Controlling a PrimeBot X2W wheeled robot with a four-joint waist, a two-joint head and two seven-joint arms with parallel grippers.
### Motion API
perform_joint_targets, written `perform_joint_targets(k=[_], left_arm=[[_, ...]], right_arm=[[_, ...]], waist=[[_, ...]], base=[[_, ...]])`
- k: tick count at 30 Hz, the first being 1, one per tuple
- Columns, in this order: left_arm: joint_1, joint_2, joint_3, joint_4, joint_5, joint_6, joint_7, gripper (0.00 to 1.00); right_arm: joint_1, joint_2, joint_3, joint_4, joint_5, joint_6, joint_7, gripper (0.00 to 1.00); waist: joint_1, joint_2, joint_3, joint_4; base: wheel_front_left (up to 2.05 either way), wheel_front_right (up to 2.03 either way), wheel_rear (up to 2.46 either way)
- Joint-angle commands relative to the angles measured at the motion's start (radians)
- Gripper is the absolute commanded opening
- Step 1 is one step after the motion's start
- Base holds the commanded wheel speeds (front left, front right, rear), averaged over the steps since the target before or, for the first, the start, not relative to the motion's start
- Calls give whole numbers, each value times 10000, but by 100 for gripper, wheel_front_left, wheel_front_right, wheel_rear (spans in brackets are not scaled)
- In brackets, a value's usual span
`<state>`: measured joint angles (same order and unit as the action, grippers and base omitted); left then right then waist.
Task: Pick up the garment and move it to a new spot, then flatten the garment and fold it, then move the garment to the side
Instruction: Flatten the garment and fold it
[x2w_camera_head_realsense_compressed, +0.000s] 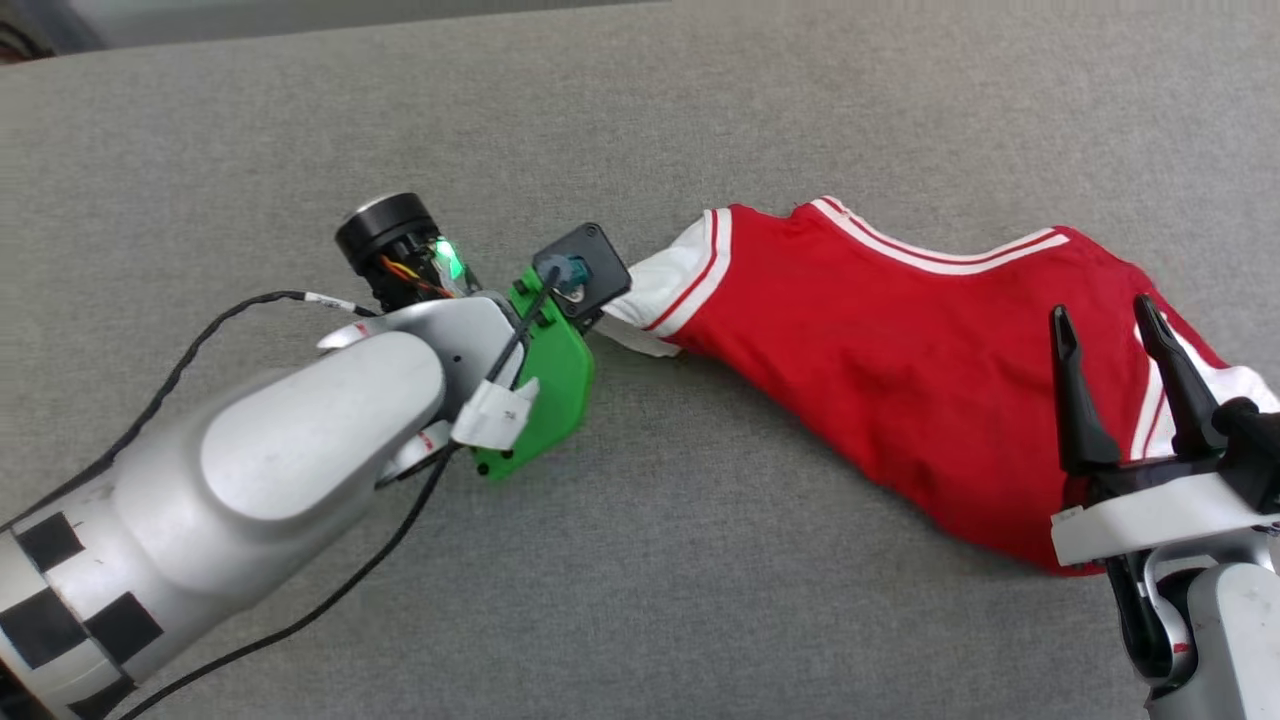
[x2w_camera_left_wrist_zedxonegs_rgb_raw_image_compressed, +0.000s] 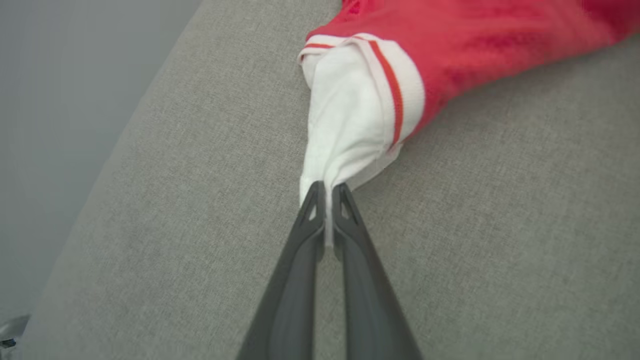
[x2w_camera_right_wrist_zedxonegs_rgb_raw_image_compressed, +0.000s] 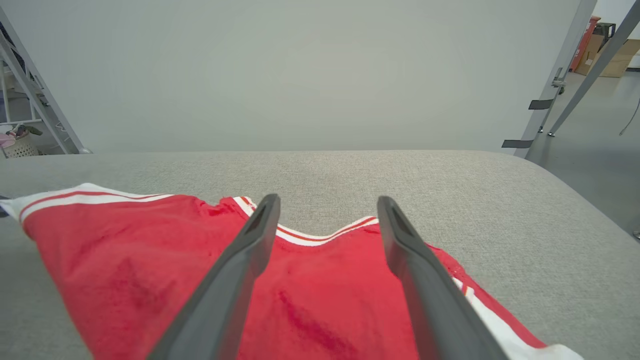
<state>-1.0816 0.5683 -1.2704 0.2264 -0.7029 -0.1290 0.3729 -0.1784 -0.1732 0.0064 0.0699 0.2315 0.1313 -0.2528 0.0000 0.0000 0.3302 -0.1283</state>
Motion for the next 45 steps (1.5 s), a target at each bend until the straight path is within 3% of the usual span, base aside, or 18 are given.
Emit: perform_joint_targets(k=[1,8,15,20,24,25,29,33,36,37,38,45], left_arm=[[-77,196,100,95,-69,-11,-181,0],[343,1244,539,-49,-169,575,-867,0],[1364,2508,865,-605,-347,1646,-1499,0],[2676,2856,884,-943,-1028,2216,-1975,0],[3909,2562,701,-942,-1691,2435,-2365,0],[4698,2060,506,-486,-2068,2300,-2628,0],[5366,1363,337,273,-2367,1993,-2864,0],[5693,856,289,1006,-2620,1699,-3043,0],[5759,620,481,1336,-2702,1747,-3527,0],[5756,570,555,1401,-2664,1807,-3755,27],[5733,544,650,1422,-2583,1923,-4034,100],[5845,638,1420,677,-2330,2938,-5653,100]], right_arm=[[161,-38,-54,24,-30,-6,-89,100],[556,-59,-189,96,-3,-6,-89,100],[940,-71,-375,231,43,-6,-89,100],[1134,-75,-494,376,90,-6,-89,100],[1185,-96,-547,517,107,-6,-89,100],[1191,-110,-557,612,91,-6,-89,100],[1201,-125,-603,762,54,-6,-89,100],[1232,-145,-633,871,41,-6,-89,100],[1241,-143,-704,828,29,-6,-89,100],[1249,-144,-717,813,21,-6,-89,100],[1252,-153,-726,798,11,-6,-89,100],[1219,-463,-890,635,-77,-6,-89,100]], waist=[[0,0,-605,568],[0,0,-1141,1058],[0,0,-1533,1447],[0,0,-1667,1592],[0,0,-1691,1632],[0,0,-1674,1615],[0,0,-1671,1586],[0,0,-1728,1564],[0,0,-1804,1578],[0,0,-1862,1586],[0,0,-1907,1595],[0,0,-2354,1782]], base=[[0,0,0],[0,0,0],[0,0,0],[0,0,0],[0,0,0],[0,0,0],[0,0,0],[0,0,0],[0,0,0],[0,0,0],[0,0,0],[0,0,0]])
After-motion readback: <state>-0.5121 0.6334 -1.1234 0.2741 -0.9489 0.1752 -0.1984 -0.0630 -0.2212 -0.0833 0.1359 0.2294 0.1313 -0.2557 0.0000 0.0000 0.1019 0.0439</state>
